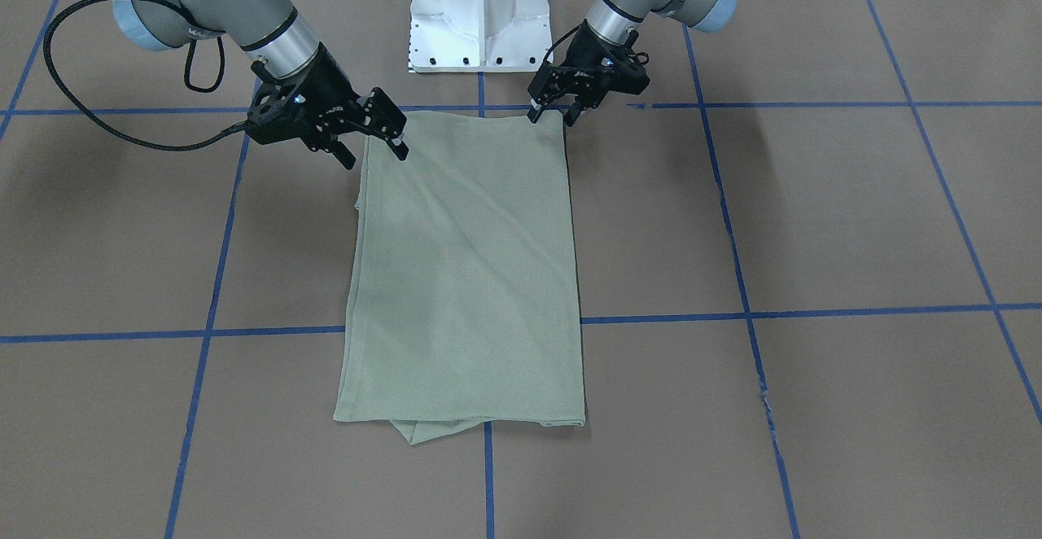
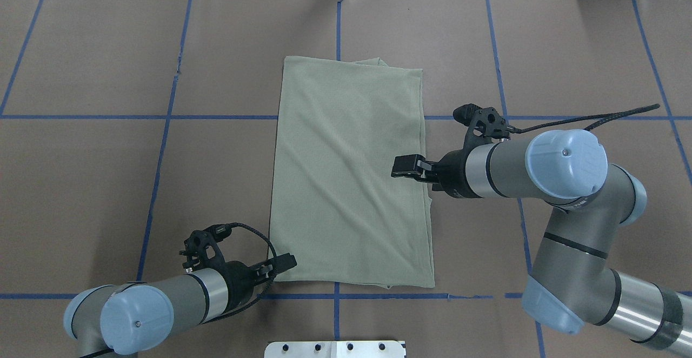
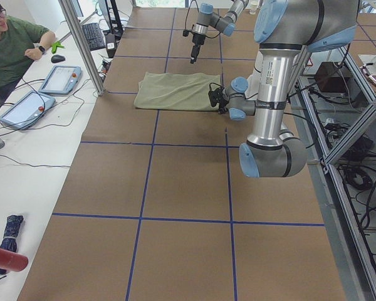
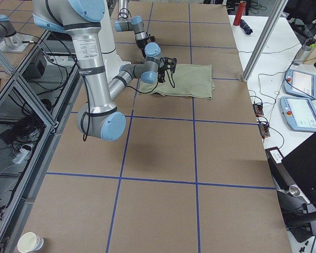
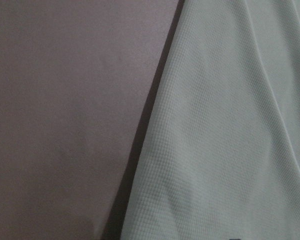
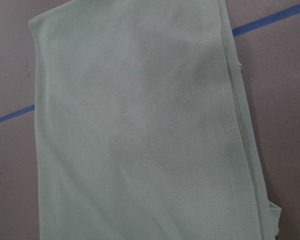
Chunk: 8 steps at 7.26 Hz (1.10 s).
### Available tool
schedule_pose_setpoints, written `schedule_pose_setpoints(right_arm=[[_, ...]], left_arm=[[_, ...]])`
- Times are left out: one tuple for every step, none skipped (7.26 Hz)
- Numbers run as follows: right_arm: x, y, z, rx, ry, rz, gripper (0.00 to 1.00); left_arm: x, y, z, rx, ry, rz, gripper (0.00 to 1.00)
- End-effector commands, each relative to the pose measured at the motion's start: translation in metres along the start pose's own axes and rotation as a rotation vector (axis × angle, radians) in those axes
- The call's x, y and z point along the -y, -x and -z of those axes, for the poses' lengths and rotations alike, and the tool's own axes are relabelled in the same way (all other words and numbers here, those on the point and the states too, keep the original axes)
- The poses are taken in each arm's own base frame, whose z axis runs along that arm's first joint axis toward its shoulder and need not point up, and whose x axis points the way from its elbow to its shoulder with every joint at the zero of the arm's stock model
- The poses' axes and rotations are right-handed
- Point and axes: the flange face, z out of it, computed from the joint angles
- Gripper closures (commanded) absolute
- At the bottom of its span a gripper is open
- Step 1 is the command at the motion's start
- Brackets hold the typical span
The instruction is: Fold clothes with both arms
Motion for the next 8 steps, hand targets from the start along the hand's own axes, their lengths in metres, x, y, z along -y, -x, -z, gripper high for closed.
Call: schedule_pose_setpoints(right_arm=[[-0.001, 0.000, 0.000, 0.001, 0.001, 0.001, 0.00], [0.000, -0.001, -0.001, -0.002, 0.000, -0.002, 0.00], [0.000, -0.001, 0.000, -0.002, -0.002, -0.002, 0.00], [0.000, -0.001, -0.001, -0.002, 0.000, -0.002, 0.00], [0.000, -0.001, -0.001, -0.002, 0.000, -0.002, 0.00], [0.000, -0.001, -0.001, -0.003, 0.000, -0.002, 0.00], [0.000, -0.003, -0.002, -0.006, 0.000, -0.003, 0.00], [0.000, -0.002, -0.001, -0.005, 0.000, -0.002, 0.00]], left_arm=[[-0.004, -0.002, 0.000, -0.003, 0.006, -0.001, 0.22], [-0.009, 0.001, -0.001, 0.002, 0.014, -0.004, 0.35], [-0.016, 0.002, -0.001, 0.004, 0.026, -0.009, 0.35], [-0.018, 0.002, -0.001, 0.003, 0.029, -0.010, 0.35], [-0.018, 0.002, -0.001, 0.003, 0.029, -0.011, 0.35], [-0.018, 0.003, -0.001, 0.005, 0.029, -0.012, 0.35], [-0.019, 0.001, 0.000, 0.000, 0.030, -0.011, 0.44], [-0.019, 0.001, 0.000, 0.001, 0.031, -0.011, 0.46]])
